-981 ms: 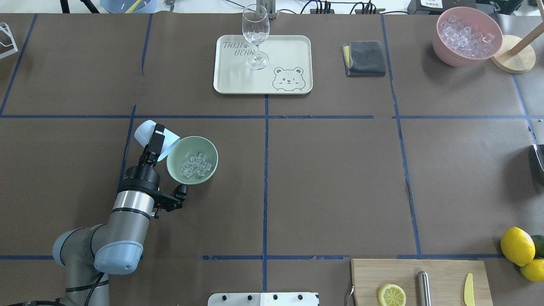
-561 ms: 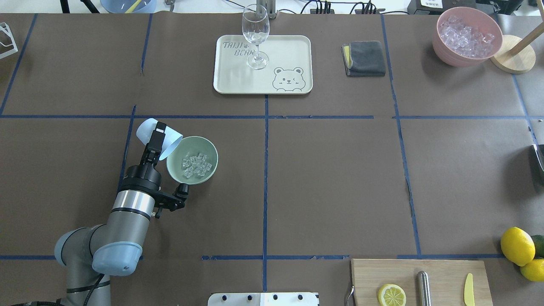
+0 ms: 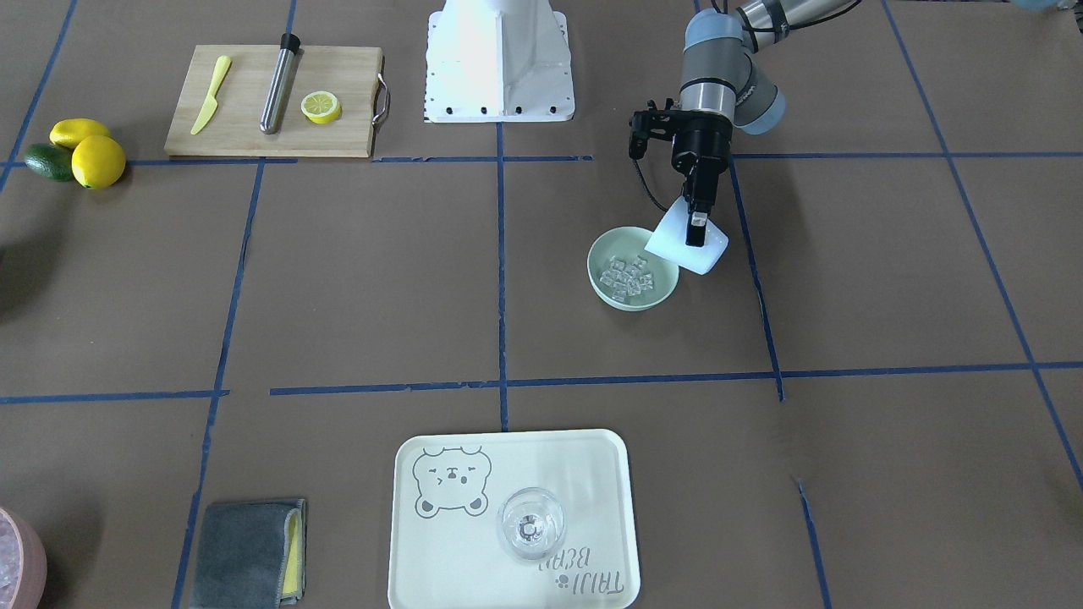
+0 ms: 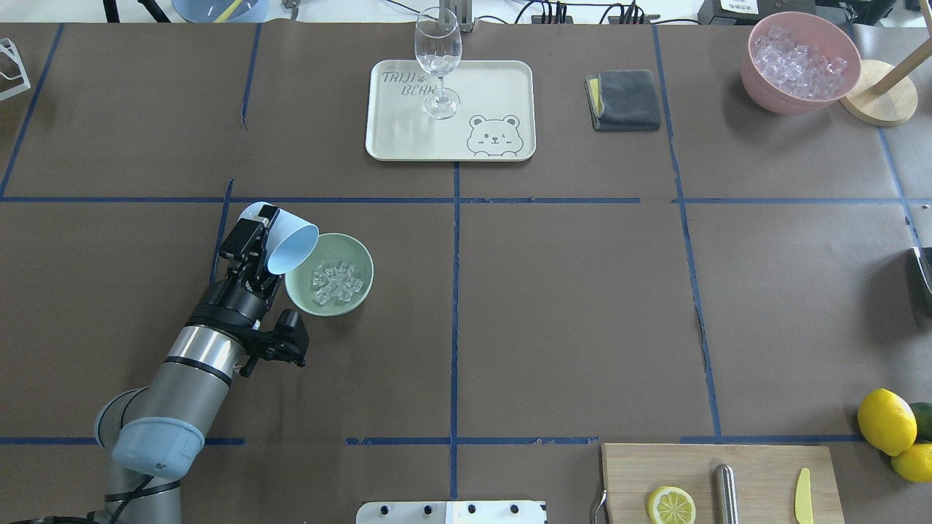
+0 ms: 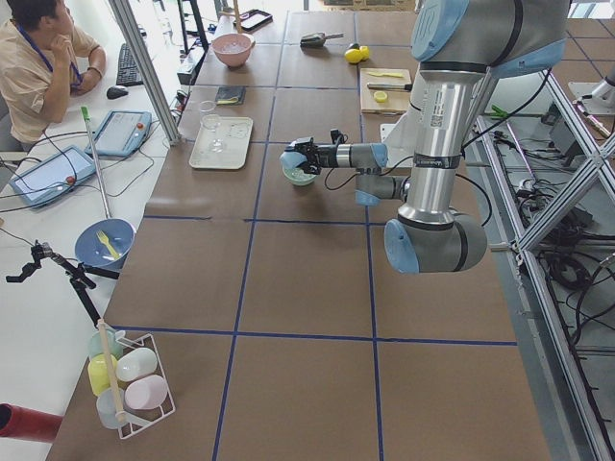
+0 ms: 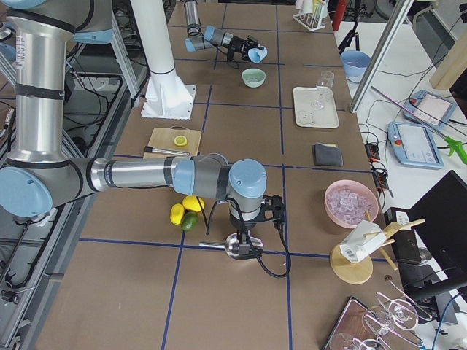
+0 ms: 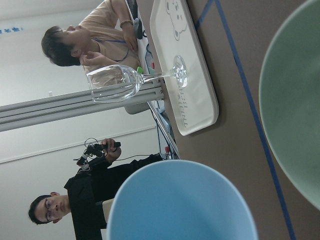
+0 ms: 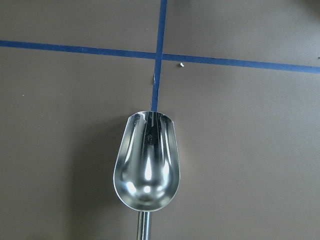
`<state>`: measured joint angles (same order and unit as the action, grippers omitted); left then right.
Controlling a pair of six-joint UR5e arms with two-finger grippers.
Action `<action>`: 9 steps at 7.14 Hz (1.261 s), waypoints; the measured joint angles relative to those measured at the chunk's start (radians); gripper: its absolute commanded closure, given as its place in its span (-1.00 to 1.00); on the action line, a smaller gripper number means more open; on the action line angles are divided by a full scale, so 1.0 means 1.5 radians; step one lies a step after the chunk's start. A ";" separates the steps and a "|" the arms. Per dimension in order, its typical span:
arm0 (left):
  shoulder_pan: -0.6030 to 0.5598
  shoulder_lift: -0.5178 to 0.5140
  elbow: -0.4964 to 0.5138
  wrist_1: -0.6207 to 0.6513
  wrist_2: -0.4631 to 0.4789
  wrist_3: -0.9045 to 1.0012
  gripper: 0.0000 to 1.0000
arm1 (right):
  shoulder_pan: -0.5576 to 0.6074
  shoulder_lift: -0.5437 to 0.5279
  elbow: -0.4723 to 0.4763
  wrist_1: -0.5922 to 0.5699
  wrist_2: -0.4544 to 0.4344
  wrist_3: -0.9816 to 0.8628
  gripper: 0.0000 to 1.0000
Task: Pour ice into bowl
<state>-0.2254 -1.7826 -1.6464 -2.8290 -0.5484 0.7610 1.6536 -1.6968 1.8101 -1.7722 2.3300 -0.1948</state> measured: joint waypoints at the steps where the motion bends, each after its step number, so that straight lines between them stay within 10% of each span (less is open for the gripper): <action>1: -0.001 0.007 -0.002 -0.026 -0.031 -0.068 1.00 | 0.000 0.000 0.000 0.000 0.000 0.000 -1.00; 9: -0.006 0.097 -0.007 -0.185 -0.158 -0.795 1.00 | -0.001 0.005 -0.001 0.000 -0.001 0.000 -1.00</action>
<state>-0.2339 -1.6368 -1.6572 -3.1072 -0.7852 -0.4315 1.6527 -1.6897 1.8081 -1.7717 2.3286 -0.1948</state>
